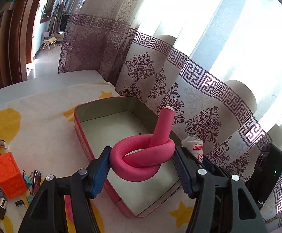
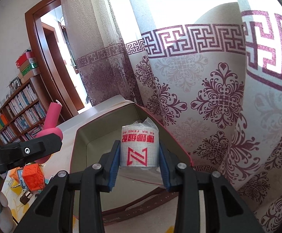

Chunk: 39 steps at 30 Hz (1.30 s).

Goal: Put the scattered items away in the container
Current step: 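Carry both items into the red tin and open both tools, then move the left tool to the ointment box and grasp it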

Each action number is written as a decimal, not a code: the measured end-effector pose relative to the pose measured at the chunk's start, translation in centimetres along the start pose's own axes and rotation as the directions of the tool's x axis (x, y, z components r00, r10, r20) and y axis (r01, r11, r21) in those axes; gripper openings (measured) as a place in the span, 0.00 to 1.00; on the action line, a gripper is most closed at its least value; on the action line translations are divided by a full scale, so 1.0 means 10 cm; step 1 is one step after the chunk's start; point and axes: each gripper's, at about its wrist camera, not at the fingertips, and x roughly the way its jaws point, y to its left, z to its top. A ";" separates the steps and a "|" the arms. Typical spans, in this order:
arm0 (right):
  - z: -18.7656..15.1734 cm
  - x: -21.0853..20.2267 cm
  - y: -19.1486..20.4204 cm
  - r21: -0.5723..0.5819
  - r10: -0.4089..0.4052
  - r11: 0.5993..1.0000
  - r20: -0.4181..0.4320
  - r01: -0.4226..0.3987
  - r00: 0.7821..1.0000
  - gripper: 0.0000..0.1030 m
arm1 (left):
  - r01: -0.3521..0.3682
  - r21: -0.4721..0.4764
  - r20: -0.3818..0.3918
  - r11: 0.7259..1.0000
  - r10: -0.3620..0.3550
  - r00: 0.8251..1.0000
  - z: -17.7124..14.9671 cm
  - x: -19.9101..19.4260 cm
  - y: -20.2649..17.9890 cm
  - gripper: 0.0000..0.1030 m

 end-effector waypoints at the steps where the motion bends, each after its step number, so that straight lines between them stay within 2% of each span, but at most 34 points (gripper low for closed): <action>1: 0.00 0.01 -0.01 0.004 -0.003 1.000 -0.003 0.003 1.000 0.40 | 0.008 -0.008 -0.011 1.000 -0.008 1.000 -0.01 0.03 0.01 0.63; 4: -0.01 0.03 -0.03 0.016 -0.002 1.000 -0.017 0.002 1.000 0.42 | 0.002 -0.031 -0.038 1.000 -0.003 0.999 -0.03 0.08 0.06 0.64; 6: -0.01 0.01 -0.04 0.020 -0.003 1.000 -0.010 0.003 1.000 0.52 | -0.005 -0.057 -0.034 0.998 0.003 0.999 -0.04 0.07 0.12 0.76; 8: -0.01 -0.03 -0.03 0.018 -0.016 1.000 0.015 0.015 1.000 0.69 | -0.012 -0.081 -0.017 0.997 0.011 1.000 -0.03 0.03 0.18 0.77; 10: -0.01 -0.08 -0.02 0.013 -0.030 0.999 0.043 0.029 0.999 0.74 | -0.016 -0.097 -0.010 0.995 0.015 1.000 -0.01 0.00 0.23 0.77; 15: -0.02 -0.05 0.00 -0.001 -0.029 1.000 0.032 0.029 0.999 0.75 | -0.051 -0.131 0.003 0.990 0.052 0.999 0.02 -0.06 0.32 0.77; 20: -0.04 -0.04 0.01 -0.007 -0.031 0.999 0.029 0.031 0.999 0.75 | -0.152 -0.121 0.001 0.981 0.154 0.988 -0.01 -0.05 0.35 0.77; 22: -0.05 -0.03 0.02 -0.009 -0.032 0.999 0.024 0.032 0.999 0.76 | -0.171 -0.116 0.001 0.978 0.173 0.985 -0.01 -0.06 0.36 0.77; 39: -0.10 0.00 0.13 -0.076 -0.072 0.994 0.023 0.073 0.997 0.77 | -0.197 -0.142 0.003 0.970 0.200 0.980 0.01 -0.28 0.46 0.78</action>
